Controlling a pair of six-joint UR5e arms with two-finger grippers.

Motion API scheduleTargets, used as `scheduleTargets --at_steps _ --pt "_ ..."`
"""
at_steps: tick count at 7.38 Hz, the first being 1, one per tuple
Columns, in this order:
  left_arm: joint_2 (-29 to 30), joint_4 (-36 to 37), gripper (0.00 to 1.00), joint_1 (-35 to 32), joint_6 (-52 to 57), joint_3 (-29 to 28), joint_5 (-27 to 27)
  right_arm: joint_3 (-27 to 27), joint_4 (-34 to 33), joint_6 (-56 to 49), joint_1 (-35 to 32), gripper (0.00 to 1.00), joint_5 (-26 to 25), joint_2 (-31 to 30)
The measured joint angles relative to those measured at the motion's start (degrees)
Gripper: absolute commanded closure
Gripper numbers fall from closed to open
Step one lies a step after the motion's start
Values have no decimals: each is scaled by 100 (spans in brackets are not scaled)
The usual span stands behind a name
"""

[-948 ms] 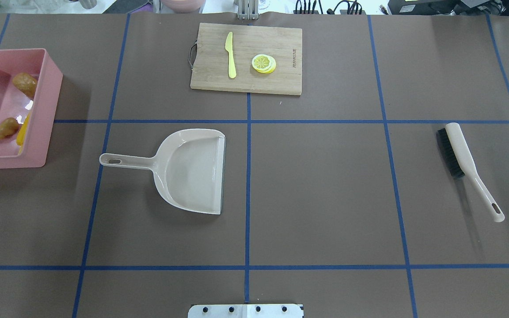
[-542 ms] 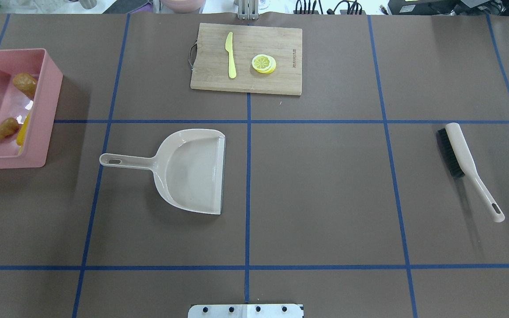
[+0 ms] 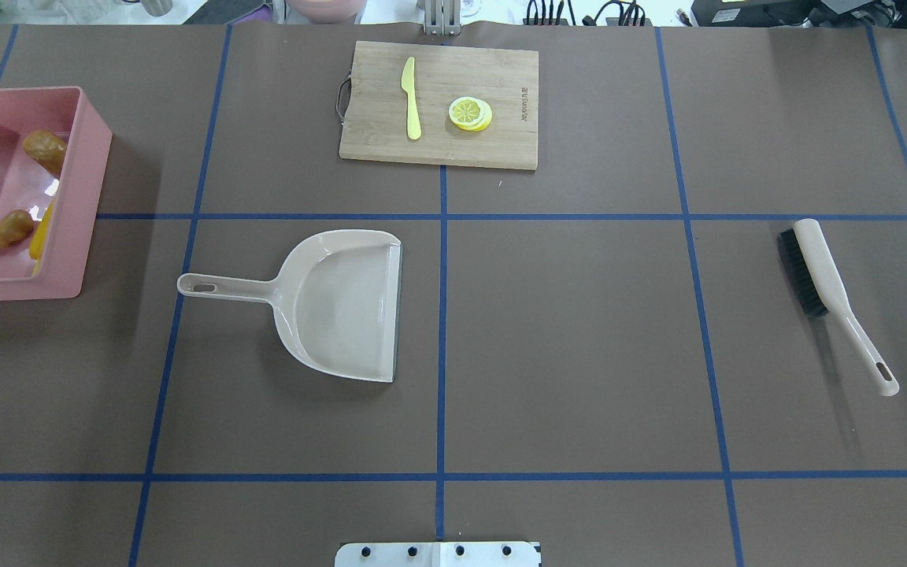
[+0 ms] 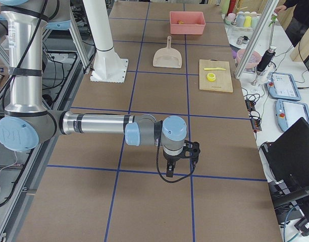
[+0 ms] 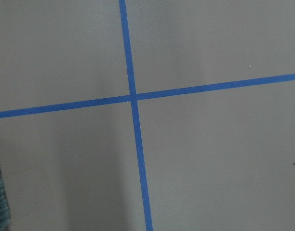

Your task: Sweep and dump trash into bin

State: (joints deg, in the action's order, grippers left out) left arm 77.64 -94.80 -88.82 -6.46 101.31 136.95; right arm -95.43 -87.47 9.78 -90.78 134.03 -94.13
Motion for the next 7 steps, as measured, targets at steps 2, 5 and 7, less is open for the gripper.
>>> scheduleTargets --at_steps 2,5,7 --pt "-10 14 1 -213 0 20 -2 5 -5 4 -1 0 0 13" --pt "-70 29 1 -406 -4 0 8 7 0 -2 5 0 0 22" --pt "-95 30 1 -512 -2 -32 9 6 -1 -8 1 0 0 26"
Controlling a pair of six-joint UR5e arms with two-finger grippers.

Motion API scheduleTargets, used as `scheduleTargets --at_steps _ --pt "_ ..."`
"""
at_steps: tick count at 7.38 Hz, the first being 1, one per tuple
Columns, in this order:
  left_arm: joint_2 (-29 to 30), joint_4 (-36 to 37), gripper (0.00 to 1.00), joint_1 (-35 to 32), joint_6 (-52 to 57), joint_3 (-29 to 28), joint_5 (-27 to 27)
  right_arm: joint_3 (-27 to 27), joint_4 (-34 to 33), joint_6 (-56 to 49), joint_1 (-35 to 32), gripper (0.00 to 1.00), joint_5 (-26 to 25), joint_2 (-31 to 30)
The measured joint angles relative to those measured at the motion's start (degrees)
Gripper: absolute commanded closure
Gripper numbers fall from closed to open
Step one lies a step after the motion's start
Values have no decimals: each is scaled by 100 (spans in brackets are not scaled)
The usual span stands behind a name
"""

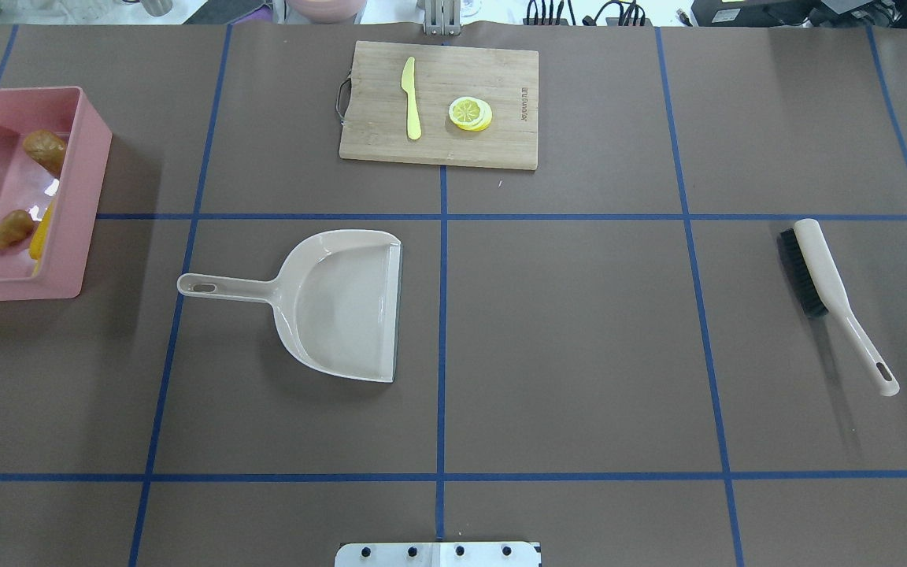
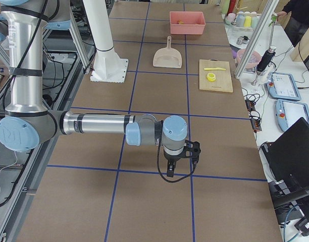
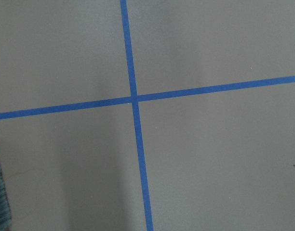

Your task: Sweep and dump trash into bin

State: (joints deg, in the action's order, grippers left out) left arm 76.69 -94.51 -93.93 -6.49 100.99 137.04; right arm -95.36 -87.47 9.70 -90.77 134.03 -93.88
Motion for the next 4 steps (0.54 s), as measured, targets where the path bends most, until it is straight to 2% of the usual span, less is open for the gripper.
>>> scheduleTargets --at_steps 4 --pt "-5 -6 1 -116 15 -5 44 2 -4 13 0 0 0 1"
